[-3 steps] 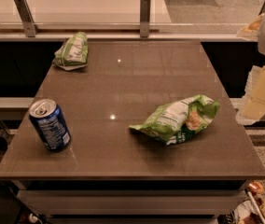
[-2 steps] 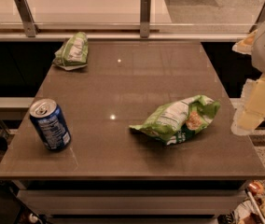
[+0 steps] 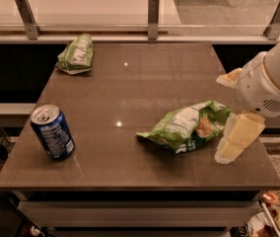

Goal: Move green rice chip bag near green jalapeno chip bag

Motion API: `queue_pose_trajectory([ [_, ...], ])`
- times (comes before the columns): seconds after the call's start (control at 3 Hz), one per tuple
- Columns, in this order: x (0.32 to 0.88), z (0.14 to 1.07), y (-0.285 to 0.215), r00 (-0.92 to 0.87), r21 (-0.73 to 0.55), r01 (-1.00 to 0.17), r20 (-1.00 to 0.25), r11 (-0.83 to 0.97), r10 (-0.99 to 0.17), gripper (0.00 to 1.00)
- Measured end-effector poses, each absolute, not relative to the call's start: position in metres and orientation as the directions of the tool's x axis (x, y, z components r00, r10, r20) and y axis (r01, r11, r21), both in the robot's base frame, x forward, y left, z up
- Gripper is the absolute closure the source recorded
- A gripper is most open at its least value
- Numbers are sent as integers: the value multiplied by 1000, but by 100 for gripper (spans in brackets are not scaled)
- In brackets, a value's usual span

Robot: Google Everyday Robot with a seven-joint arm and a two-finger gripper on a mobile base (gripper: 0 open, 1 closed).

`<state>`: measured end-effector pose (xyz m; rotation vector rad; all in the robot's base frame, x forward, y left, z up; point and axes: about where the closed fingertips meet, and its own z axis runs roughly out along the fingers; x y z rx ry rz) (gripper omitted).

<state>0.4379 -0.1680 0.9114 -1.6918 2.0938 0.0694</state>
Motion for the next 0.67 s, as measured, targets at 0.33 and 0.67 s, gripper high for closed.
queue_pose_trajectory([
  [0.33,446,889,-142,-63,-240,-948,-497,208,-865,0],
  [0.67,453,881,-117,67,-280,-952,-581,121,-811,0],
])
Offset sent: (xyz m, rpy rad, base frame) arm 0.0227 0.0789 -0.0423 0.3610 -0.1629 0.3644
